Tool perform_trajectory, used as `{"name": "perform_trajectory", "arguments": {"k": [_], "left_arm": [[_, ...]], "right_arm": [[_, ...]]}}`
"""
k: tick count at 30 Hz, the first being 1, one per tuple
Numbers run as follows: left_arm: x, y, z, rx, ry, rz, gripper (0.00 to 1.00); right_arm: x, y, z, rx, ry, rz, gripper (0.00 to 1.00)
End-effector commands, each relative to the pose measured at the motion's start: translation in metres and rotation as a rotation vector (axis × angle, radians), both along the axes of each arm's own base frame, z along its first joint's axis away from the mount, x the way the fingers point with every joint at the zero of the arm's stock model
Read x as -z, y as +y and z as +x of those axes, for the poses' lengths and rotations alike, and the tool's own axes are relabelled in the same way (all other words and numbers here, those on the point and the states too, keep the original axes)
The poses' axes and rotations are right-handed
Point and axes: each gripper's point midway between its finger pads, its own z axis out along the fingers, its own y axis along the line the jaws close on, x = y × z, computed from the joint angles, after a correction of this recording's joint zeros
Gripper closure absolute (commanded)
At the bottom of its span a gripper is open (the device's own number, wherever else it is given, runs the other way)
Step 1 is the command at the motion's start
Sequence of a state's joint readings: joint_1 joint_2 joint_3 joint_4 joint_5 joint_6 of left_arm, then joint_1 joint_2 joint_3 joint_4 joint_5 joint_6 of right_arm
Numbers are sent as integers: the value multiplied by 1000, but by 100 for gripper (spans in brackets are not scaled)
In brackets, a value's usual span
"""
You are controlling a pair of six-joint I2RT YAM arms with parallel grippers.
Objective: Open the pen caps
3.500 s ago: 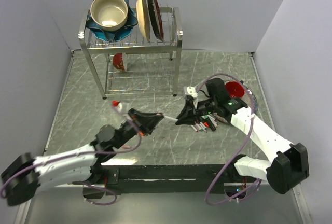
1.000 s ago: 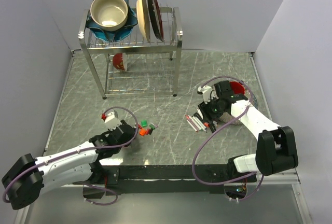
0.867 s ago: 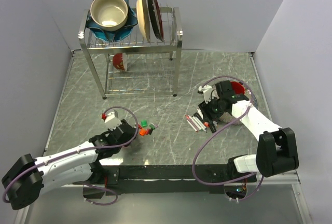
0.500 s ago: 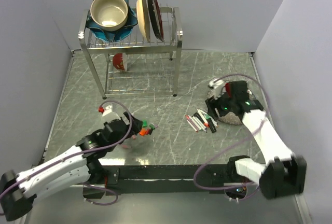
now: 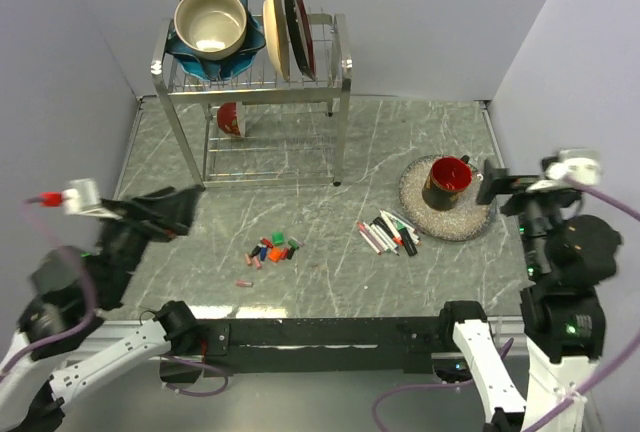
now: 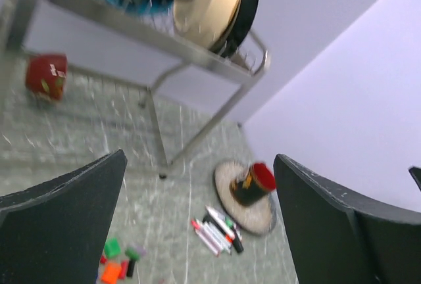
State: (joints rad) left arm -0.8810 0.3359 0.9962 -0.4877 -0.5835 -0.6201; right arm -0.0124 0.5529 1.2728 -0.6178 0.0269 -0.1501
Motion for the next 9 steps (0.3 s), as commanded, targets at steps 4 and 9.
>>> {"name": "perform_trajectory", "arguments": {"k": [4,9], "left_arm": [[-11,36,-13,-77,-22,121,1],[-10,40,-16,-76,-26,116,0]], "right_arm": [[-19,-23,-11,152,-7,154,0],[-32,-21,-8,133,-18,113,0]]}}
